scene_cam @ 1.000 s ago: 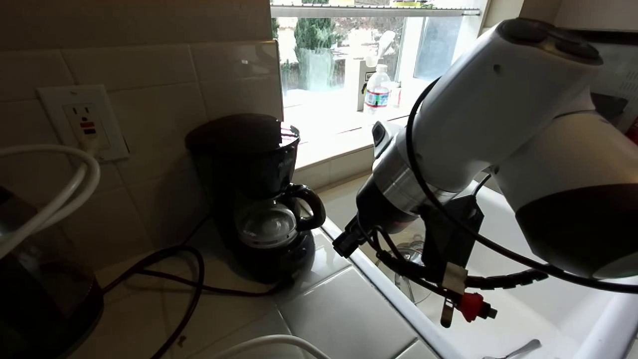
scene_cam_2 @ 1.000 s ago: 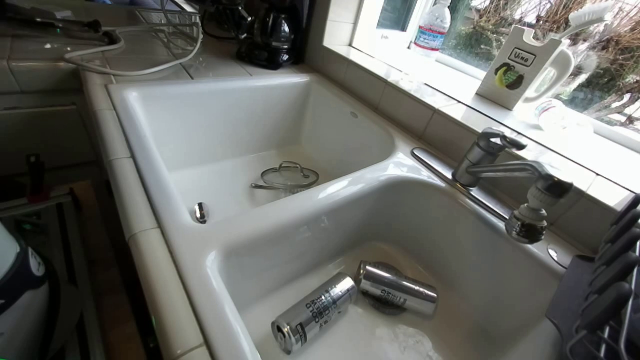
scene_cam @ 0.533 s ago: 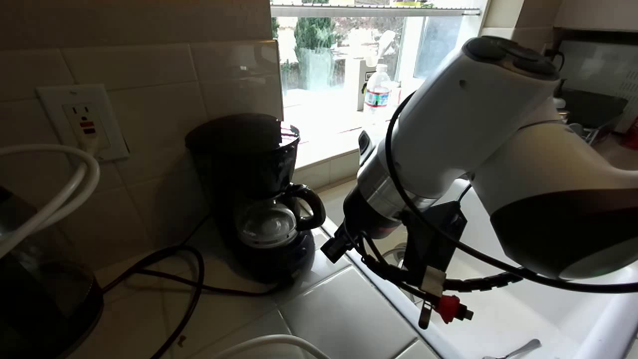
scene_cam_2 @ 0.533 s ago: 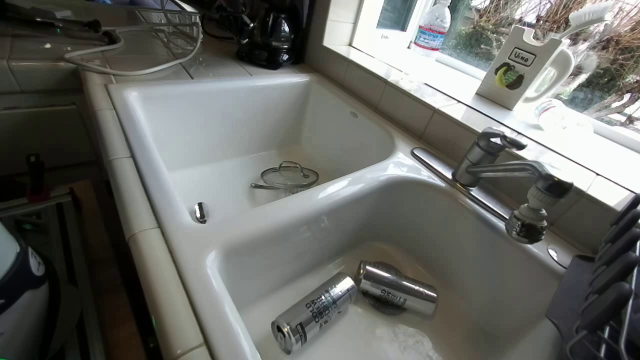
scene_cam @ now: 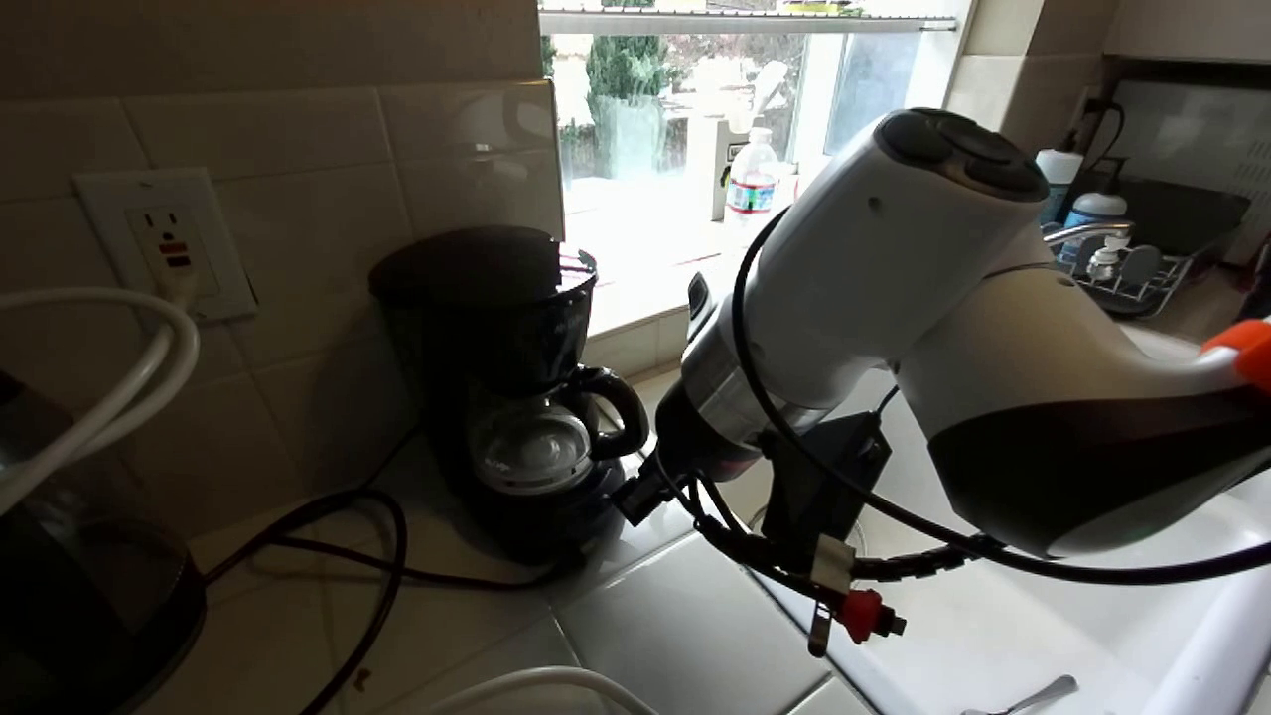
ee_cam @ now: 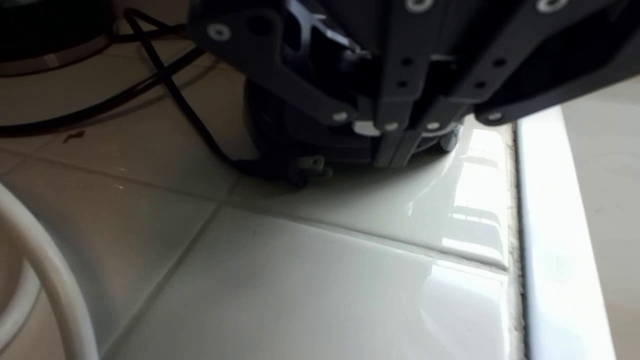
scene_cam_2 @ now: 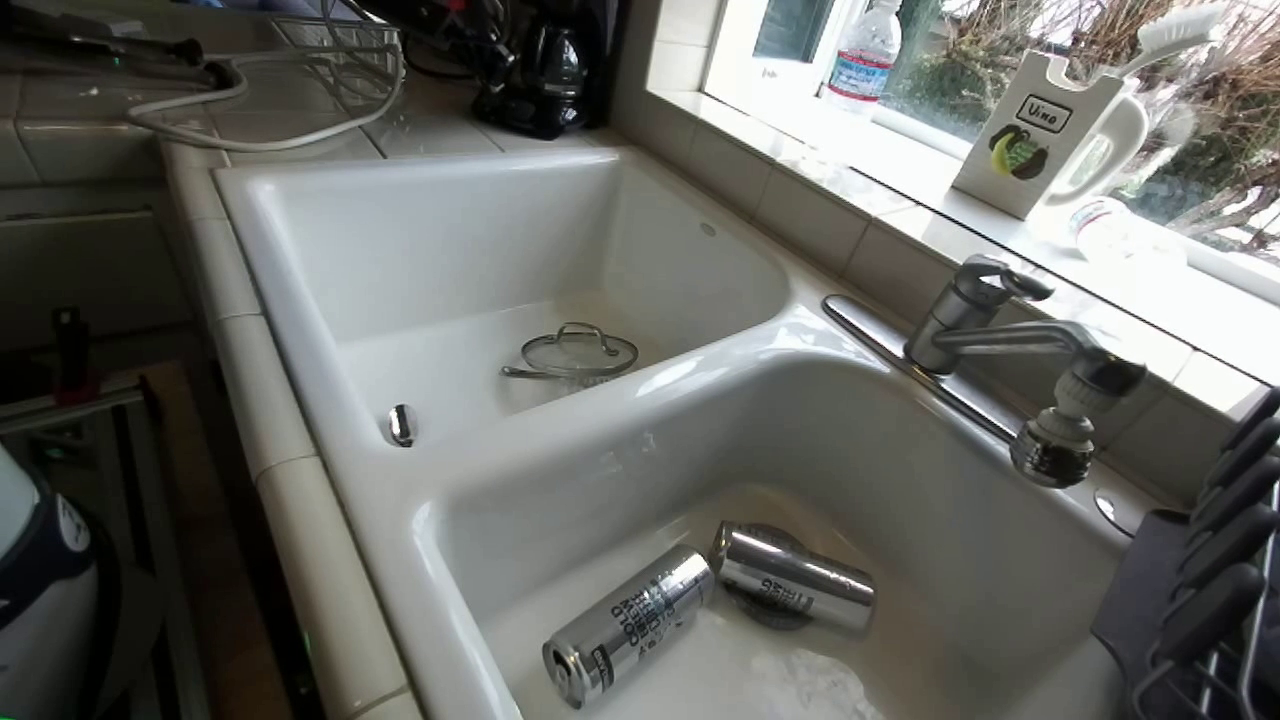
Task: Press a button on the coffeemaker.
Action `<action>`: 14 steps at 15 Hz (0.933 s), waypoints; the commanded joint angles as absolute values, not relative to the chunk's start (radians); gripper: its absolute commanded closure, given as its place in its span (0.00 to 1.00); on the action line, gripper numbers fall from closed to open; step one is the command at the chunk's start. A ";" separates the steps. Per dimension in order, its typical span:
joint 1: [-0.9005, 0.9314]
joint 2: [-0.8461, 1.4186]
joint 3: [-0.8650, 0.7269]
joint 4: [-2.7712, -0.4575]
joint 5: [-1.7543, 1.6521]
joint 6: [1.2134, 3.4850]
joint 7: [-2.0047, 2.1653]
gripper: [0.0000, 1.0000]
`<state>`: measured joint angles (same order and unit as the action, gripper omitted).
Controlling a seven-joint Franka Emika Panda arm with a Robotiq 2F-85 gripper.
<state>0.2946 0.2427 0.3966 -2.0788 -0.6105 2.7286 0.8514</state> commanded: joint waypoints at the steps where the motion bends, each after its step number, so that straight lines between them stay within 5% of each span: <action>1: 0.325 0.280 0.369 -2.053 -0.664 2.779 0.945 1.00; 14: 0.371 0.321 0.299 -2.024 -0.712 2.804 0.993 1.00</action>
<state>0.3425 0.2922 0.3344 -2.0386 -0.6540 2.7673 0.9031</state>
